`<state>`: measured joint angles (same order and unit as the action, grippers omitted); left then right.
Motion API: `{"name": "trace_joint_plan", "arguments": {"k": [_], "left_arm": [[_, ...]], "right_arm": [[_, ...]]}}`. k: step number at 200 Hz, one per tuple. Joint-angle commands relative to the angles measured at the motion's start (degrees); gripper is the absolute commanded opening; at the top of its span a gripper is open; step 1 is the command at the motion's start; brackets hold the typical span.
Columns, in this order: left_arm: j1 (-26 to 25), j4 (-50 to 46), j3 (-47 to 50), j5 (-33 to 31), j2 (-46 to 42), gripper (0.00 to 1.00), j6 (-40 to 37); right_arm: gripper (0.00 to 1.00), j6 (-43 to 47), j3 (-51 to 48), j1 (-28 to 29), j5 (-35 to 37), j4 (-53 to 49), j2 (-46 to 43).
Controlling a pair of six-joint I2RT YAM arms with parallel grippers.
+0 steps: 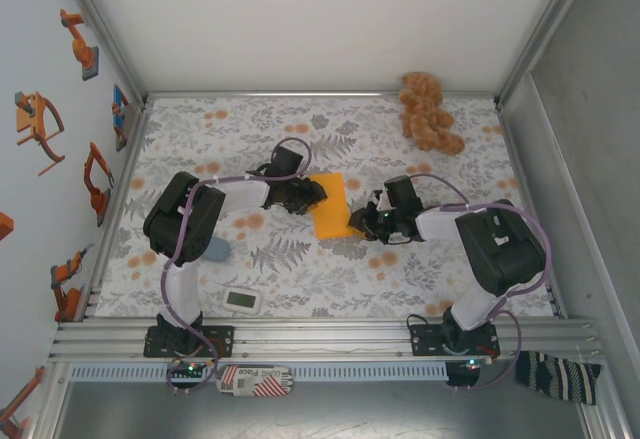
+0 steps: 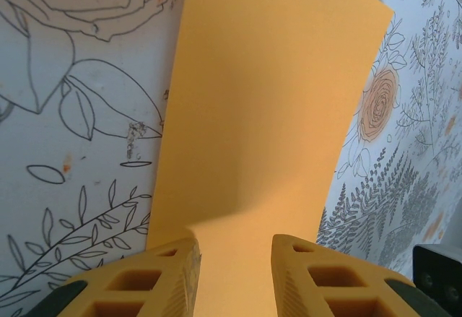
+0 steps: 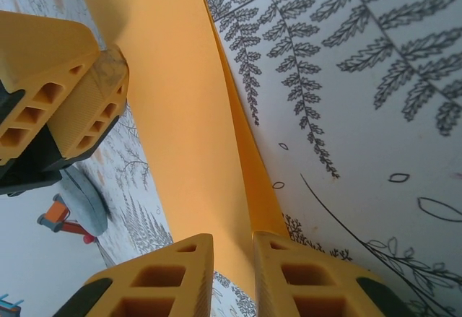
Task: Fold a paper plane with a square sheet of paper (pick it up from the middle)
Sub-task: Fold the triangle a second time at the center of the table.
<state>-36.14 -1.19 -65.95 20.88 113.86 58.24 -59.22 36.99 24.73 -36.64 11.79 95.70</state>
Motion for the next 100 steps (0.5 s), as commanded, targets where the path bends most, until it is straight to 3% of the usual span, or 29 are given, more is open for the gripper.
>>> {"name": "trace_joint_plan", "arguments": {"k": [1,30,61,100], "left_arm": [[-0.77,-8.00,1.97,-1.54,1.71,0.34,0.09],[-0.79,-8.10,1.58,-1.04,1.46,0.34,-0.20],[-0.86,-8.19,-0.59,0.33,0.44,0.34,-1.67],[-0.76,-7.62,-4.97,0.89,-3.07,0.36,-7.39]], "right_arm": [[0.20,-0.77,0.97,0.27,-0.45,1.66,0.66],[0.16,-1.51,1.14,0.31,-0.27,2.44,1.27],[0.00,-1.70,1.07,0.24,-0.18,1.86,1.42],[0.00,-0.06,0.24,0.25,0.17,-1.06,-0.32]]}}
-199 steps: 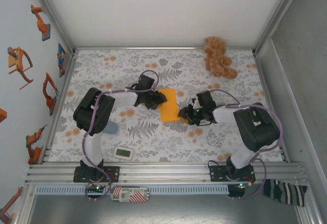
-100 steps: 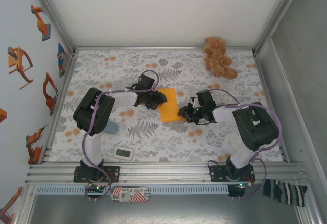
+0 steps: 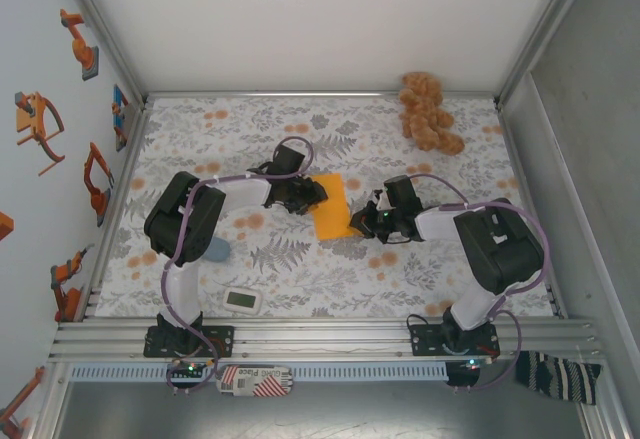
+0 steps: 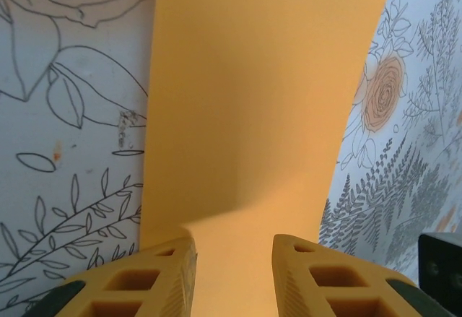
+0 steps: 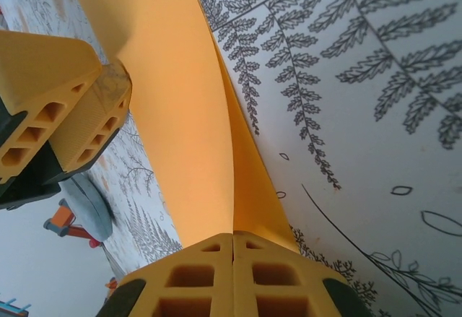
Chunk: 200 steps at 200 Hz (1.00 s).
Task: Fold a paper plane with a square sheet of paper (pick it up from the middle)
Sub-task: Fold the triangle a second time at the center of the table.
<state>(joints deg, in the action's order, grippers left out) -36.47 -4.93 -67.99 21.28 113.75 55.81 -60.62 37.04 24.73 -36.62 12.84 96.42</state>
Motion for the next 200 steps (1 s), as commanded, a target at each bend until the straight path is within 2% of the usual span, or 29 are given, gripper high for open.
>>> {"name": "trace_joint_plan", "arguments": {"k": [1,99,146,200], "left_arm": [[-0.44,-3.87,-3.03,0.42,-2.99,0.36,-5.08],[1.62,-8.23,-8.51,0.90,4.78,0.32,-9.45],[1.68,-9.18,-8.63,1.27,7.16,0.31,-9.63],[1.79,-9.31,-8.17,1.27,7.18,0.31,-9.77]], "right_arm": [[0.00,1.41,0.21,0.28,0.19,-2.20,-1.14],[0.00,3.15,-0.13,0.28,-0.54,-4.43,-5.47],[0.00,6.26,3.01,1.49,-2.73,-4.82,-3.35],[0.00,7.14,9.18,4.13,-2.14,-4.56,2.25]]}}
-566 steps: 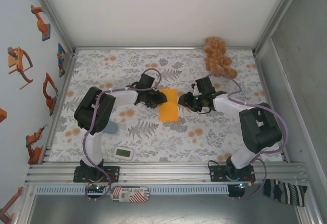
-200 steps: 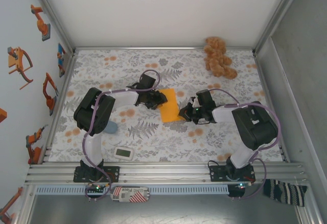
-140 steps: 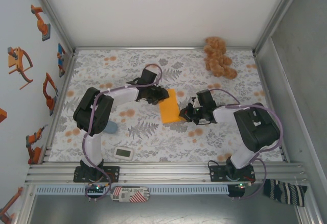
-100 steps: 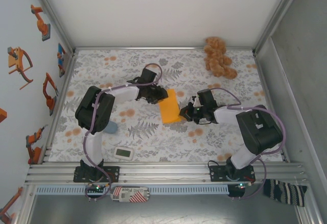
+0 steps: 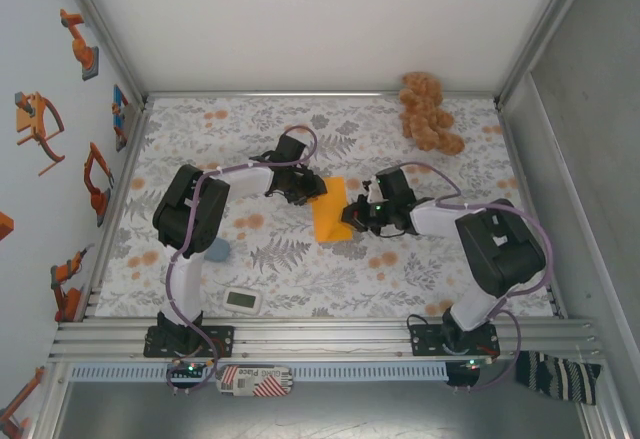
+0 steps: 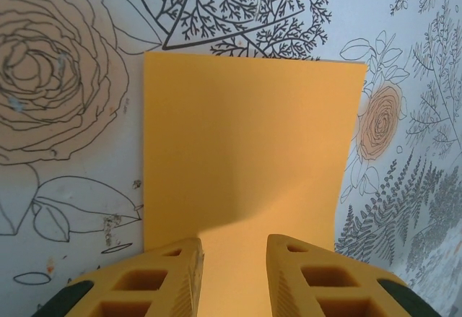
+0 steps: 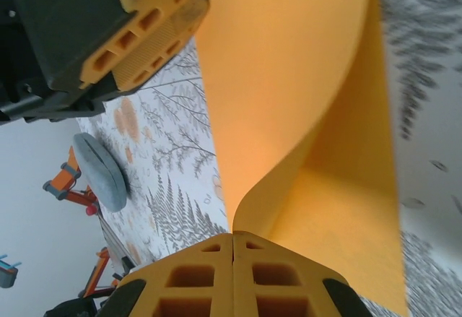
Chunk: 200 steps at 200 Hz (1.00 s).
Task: Fold a paper plane with a square sheet of paper (pick it up from the middle)
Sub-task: Fold the triangle a second time at the center of the table.
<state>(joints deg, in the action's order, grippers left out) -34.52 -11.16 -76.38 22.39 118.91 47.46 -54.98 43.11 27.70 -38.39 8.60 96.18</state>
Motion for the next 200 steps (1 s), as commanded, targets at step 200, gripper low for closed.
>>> {"name": "trace_joint_plan", "arguments": {"k": [200], "left_arm": [[-0.01,-3.60,1.28,-0.74,1.74,0.21,-1.23]], "right_arm": [[0.00,-4.85,7.86,4.02,5.34,8.53,12.47]]}}
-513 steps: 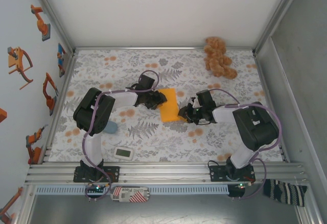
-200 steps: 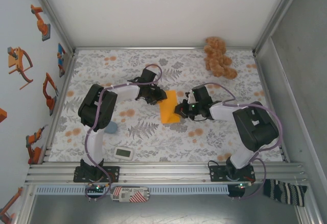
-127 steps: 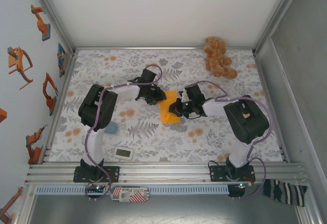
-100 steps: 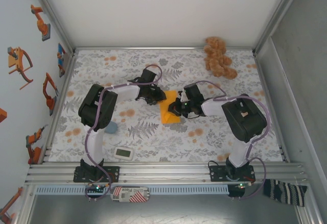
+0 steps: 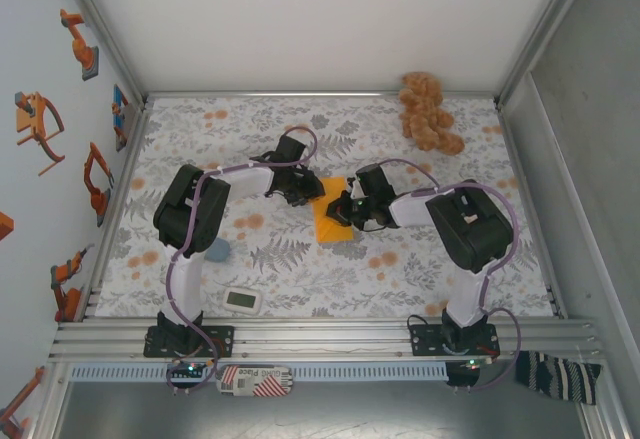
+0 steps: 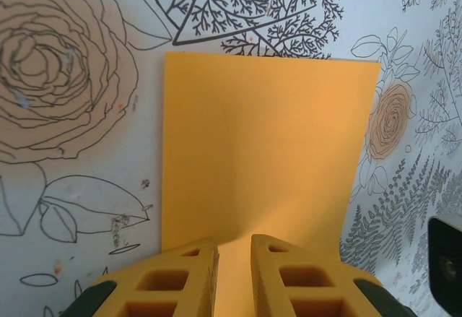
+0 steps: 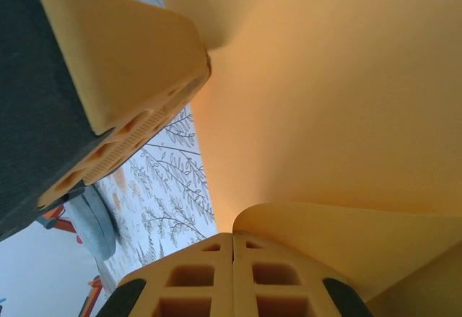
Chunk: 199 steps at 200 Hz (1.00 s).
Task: Fold a paper plane with a square sheet of paper (pick it up from the middle)
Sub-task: Fold the triangle a second time at the center of the table.
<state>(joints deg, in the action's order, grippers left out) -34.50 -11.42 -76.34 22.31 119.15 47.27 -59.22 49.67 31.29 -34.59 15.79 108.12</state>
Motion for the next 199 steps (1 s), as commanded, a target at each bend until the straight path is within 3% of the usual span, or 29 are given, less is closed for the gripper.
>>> {"name": "trace_joint_plan", "arguments": {"k": [1,199], "left_arm": [[0.01,-3.30,1.26,-0.62,1.51,0.21,-1.04],[-0.02,-3.76,1.28,-0.34,1.43,0.21,-1.04]], "right_arm": [[0.00,-0.62,1.31,0.44,1.54,1.34,0.57],[0.00,-2.50,1.22,0.53,2.03,5.31,2.60]]}}
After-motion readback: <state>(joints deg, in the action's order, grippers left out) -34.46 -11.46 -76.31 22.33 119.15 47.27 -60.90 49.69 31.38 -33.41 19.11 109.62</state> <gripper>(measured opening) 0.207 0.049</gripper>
